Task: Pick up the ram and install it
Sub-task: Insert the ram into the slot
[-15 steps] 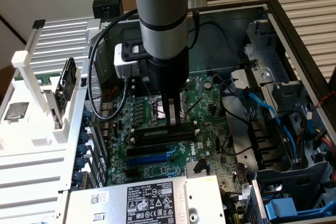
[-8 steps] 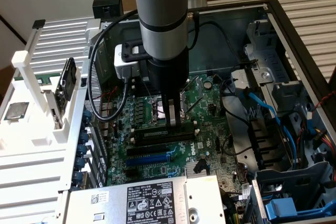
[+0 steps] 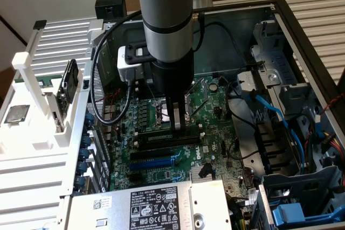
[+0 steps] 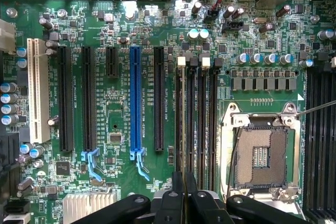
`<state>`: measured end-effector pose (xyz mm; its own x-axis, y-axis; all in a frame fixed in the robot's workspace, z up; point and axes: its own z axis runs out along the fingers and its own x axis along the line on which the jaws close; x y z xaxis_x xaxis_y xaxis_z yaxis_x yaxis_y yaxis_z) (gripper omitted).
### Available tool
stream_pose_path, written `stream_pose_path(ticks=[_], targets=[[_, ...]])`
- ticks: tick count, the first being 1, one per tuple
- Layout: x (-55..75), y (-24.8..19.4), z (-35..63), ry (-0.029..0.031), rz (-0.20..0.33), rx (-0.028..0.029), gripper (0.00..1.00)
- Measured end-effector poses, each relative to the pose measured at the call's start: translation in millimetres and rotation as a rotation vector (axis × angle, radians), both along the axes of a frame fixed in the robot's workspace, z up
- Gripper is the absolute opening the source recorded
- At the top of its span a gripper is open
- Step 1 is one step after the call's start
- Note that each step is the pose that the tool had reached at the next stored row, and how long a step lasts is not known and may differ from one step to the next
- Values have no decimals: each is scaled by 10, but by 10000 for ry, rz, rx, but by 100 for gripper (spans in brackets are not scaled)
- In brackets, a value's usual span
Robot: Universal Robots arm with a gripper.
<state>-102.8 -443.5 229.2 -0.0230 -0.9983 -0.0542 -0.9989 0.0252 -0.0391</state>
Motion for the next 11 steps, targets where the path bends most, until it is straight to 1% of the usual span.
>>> stream_pose_path(ticks=[8, 11], targets=[[0, 1, -16, -4, 0, 5, 12], [0, 0, -20, -3, 0, -1, 12]])
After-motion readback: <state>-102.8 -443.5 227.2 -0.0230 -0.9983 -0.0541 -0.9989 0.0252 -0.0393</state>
